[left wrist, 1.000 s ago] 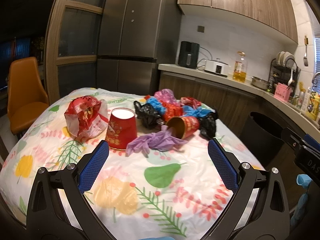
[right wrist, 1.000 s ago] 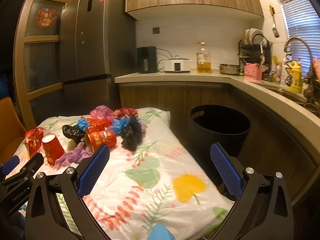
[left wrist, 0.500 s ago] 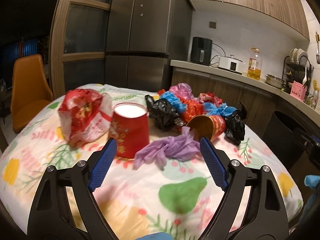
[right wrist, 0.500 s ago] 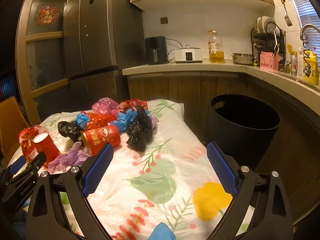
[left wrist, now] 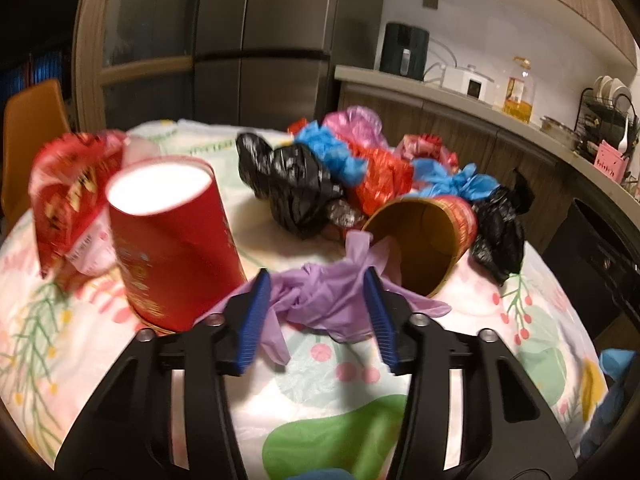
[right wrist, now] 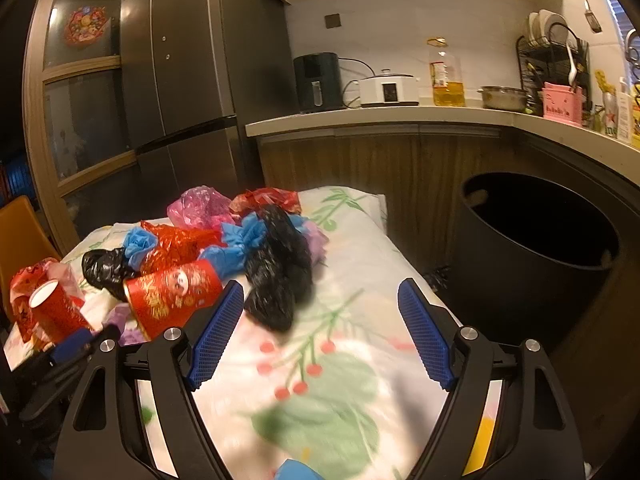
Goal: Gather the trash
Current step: 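Grasp the purple glove with the left tool while the right tool grasps the black bag, then carry the purple glove and black bag with both tools over the black bin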
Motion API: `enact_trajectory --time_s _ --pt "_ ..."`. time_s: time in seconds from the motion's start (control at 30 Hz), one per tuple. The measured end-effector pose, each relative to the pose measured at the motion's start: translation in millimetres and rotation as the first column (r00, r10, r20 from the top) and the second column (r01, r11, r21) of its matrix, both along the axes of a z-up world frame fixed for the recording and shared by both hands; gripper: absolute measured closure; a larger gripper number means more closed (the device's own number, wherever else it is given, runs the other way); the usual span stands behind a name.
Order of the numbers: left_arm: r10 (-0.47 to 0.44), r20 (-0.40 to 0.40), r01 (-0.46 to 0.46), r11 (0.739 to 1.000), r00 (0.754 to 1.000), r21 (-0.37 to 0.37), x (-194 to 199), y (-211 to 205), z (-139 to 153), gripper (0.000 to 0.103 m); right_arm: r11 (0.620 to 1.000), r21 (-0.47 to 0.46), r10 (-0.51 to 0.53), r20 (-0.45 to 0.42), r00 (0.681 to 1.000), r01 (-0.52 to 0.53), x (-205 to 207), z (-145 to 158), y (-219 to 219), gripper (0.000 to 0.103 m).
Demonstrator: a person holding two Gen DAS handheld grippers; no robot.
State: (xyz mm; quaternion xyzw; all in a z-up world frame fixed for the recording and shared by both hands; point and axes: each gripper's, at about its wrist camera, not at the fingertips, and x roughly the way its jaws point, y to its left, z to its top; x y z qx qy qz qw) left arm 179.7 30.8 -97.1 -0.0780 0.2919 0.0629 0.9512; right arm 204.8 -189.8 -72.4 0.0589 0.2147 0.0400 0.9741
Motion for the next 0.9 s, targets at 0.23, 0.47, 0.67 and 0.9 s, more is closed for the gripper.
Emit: enact_trajectory --time_s 0.23,0.47,0.67,0.9 --pt "-0.029 -0.055 0.028 0.999 0.998 -0.026 11 0 -12 0.089 1.000 -0.003 0.022 -0.001 1.000 -0.022 33 -10 16 0.029" --pt "-0.064 -0.010 0.063 0.996 0.998 -0.065 -1 3 -6 0.097 0.999 0.001 0.037 -0.075 0.996 -0.037 62 -22 25 0.038" --pt "-0.060 0.055 0.063 0.997 0.997 -0.051 -23 2 7 0.098 0.999 0.016 0.042 -0.156 0.987 -0.040 78 -33 24 0.066" --pt "-0.032 0.090 0.036 0.998 0.995 -0.049 -41 4 21 0.098 0.998 0.029 0.052 -0.147 0.988 -0.048 68 -27 17 0.087"
